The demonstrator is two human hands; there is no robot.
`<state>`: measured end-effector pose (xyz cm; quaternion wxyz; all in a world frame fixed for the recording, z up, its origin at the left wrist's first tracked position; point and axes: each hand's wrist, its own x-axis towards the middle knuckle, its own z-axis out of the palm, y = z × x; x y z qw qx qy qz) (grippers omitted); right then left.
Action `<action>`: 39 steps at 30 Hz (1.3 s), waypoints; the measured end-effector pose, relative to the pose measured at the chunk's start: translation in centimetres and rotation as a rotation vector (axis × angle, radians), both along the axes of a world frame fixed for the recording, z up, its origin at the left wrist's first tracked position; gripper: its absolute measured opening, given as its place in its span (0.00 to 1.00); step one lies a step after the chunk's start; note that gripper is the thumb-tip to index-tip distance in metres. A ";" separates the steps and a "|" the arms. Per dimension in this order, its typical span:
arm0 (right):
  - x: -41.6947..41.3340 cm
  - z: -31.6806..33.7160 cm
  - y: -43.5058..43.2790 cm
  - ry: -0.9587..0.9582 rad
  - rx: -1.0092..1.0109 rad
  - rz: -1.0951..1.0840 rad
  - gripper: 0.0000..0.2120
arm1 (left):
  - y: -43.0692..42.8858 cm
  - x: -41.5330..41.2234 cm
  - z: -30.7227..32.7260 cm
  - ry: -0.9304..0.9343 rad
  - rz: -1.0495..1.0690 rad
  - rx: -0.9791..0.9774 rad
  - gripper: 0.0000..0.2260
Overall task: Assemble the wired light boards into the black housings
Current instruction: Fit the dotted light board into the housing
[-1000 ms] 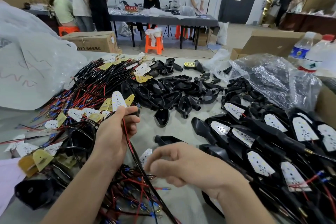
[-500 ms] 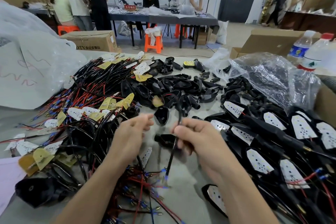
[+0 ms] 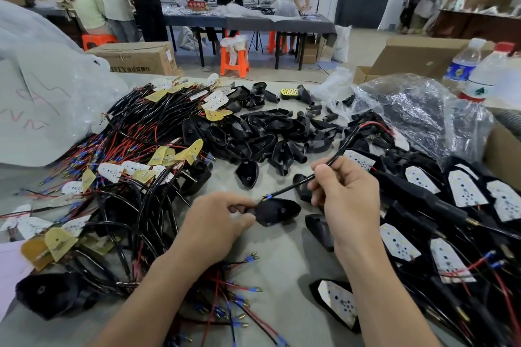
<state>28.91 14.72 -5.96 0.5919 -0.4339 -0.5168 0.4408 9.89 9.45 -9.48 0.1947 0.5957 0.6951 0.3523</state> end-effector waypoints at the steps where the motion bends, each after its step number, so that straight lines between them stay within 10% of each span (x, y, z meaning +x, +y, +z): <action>1: 0.0 -0.1 0.1 -0.010 -0.011 0.003 0.14 | 0.1 -0.2 -0.1 -0.025 0.036 0.015 0.16; 21: 0.4 -0.6 0.5 0.217 -0.203 0.187 0.07 | 0.5 -0.8 0.6 -0.568 0.068 0.363 0.21; 33: -0.2 -0.6 -0.2 0.120 -0.185 0.319 0.09 | 0.2 -0.3 0.4 -0.509 0.024 0.307 0.18; 39: -1.5 -1.5 -0.7 -0.282 -0.005 0.110 0.06 | 0.1 0.1 0.8 -0.677 -0.040 0.252 0.18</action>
